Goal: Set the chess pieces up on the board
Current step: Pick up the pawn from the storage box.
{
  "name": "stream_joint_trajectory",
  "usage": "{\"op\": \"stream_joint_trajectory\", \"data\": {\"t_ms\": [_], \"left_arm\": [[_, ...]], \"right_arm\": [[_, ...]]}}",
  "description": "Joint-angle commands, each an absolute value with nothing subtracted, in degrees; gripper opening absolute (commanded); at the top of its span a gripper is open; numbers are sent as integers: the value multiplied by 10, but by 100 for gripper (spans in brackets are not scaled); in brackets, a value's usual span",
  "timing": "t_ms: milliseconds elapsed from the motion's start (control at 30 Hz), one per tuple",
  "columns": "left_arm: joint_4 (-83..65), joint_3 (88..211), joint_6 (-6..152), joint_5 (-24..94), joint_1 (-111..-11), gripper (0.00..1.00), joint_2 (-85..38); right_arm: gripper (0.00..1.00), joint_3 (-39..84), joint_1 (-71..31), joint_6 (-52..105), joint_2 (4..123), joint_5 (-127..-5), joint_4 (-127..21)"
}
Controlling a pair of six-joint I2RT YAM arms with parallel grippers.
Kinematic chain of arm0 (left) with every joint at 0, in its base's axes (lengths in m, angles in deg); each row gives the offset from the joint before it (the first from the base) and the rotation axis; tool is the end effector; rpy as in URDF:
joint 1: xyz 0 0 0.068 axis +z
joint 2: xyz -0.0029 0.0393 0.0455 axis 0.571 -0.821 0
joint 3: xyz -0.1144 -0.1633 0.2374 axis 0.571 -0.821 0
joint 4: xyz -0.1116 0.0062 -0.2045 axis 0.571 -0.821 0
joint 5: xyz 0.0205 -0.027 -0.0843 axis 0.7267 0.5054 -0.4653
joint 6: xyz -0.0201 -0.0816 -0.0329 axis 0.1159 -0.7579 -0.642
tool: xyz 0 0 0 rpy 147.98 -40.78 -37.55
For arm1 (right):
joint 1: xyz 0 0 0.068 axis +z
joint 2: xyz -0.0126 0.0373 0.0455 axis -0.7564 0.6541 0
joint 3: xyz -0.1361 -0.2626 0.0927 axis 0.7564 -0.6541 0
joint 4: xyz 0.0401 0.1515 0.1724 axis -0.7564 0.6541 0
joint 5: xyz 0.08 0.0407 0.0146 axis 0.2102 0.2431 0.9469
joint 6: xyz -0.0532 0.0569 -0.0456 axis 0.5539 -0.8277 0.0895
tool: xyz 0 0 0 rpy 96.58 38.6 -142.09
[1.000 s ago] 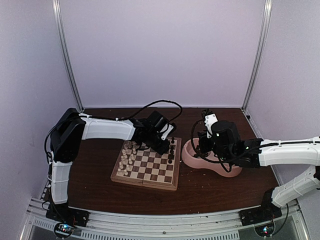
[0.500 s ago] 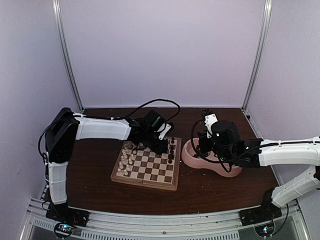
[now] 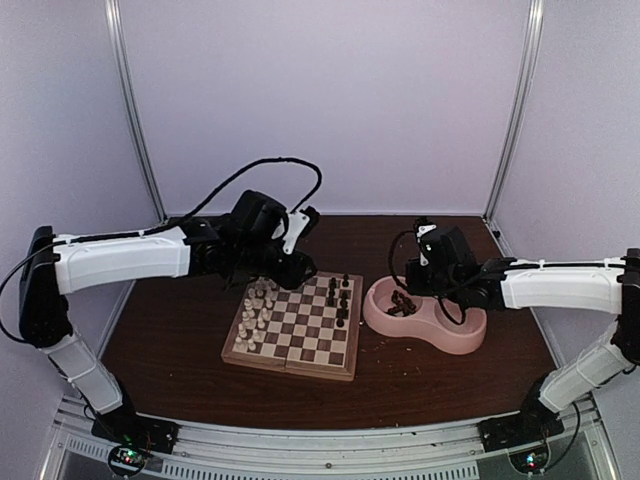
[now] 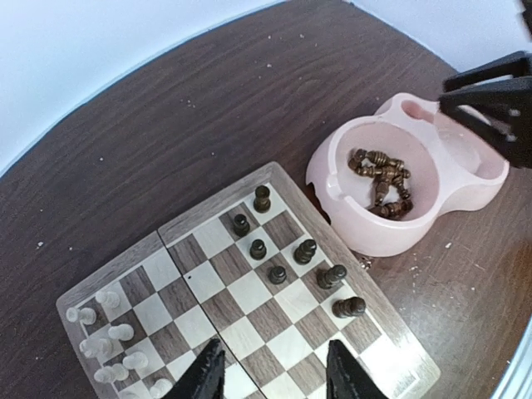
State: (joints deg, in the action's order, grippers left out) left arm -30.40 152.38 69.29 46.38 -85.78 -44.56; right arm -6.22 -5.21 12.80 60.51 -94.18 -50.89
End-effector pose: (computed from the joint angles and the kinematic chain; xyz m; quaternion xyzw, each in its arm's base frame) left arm 0.2506 -0.3024 0.2927 0.2706 0.8659 -0.2093 0.3649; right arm 0.2328 0.1854 0.2633 -0.0976 0.8698 0.1111 0.4707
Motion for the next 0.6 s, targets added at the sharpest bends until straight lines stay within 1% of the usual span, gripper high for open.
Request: {"op": "stream_joint_trajectory", "data": {"t_ms": [0,133,233,400,567], "left_arm": [[-257,1450,685,493,-877,44,-363],[-188,1353,684,521,-900,48,-314],[-137,1302,687,546,-902,51,-301],[-120,1293,708,562,-902,52,-300],[-116,1275,709,563,-902,52,-277]], "right_arm": [[26,-20,-89,82,668,-835,-454],[24,8,-104,75,725,-781,-454],[25,30,-106,71,764,-778,-449],[25,60,-110,61,817,-803,-425],[25,75,-114,58,842,-817,-413]]}}
